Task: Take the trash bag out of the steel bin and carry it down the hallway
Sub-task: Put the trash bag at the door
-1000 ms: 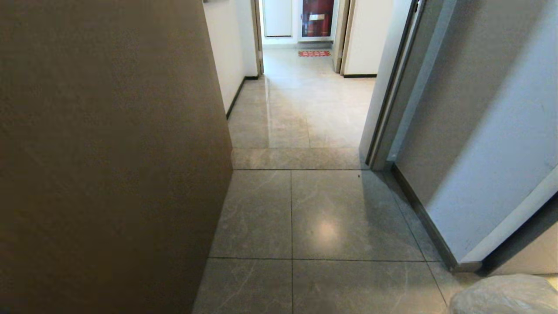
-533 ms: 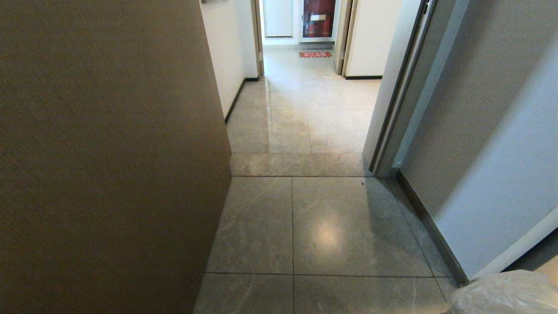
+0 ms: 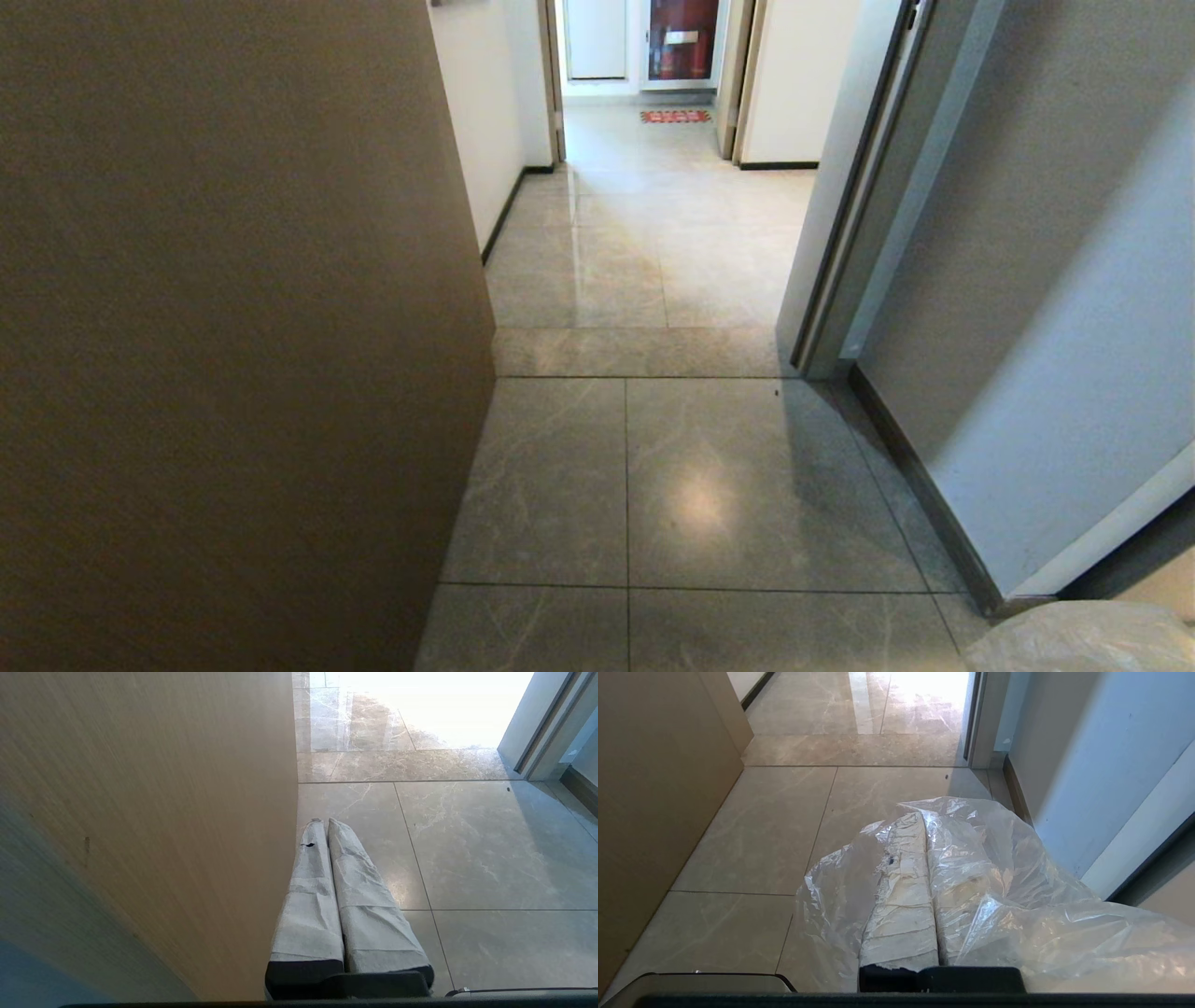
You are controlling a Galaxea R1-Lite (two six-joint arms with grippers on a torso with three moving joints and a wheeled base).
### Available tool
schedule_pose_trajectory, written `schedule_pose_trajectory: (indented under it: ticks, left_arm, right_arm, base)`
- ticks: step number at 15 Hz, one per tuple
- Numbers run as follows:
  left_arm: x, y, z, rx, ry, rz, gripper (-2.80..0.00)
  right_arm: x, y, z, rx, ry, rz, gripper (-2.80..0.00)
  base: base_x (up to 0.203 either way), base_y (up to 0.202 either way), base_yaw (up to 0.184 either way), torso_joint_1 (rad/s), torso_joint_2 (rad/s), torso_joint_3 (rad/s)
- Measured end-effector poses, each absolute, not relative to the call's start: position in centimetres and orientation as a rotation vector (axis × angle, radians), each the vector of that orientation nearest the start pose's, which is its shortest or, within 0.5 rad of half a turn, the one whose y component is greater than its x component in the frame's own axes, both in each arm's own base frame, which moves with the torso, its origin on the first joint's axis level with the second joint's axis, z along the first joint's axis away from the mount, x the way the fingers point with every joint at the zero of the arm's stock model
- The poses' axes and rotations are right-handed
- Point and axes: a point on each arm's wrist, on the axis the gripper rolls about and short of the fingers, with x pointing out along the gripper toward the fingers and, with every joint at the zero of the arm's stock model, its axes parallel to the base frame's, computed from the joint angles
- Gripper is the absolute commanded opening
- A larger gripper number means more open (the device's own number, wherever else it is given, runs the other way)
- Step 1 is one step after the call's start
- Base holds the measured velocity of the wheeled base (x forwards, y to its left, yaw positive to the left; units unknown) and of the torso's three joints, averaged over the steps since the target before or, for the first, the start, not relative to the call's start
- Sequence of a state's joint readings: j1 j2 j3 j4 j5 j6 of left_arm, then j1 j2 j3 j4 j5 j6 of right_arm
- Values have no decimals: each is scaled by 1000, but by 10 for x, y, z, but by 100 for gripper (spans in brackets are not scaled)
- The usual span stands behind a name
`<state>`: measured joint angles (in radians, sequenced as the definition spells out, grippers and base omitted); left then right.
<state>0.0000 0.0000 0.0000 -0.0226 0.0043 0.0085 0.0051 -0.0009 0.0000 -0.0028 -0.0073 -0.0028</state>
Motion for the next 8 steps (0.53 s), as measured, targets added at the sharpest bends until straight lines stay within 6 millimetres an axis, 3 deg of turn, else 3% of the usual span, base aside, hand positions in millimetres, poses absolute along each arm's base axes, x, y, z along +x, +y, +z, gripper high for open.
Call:
schedule_pose_trajectory:
  ticks: [8]
  left_arm:
    - [-23, 0, 78, 7, -22, 4, -280]
  right_arm:
    - [-23, 0, 76, -3, -4, -1, -280]
  base:
    - [0, 0, 0, 0, 0, 0]
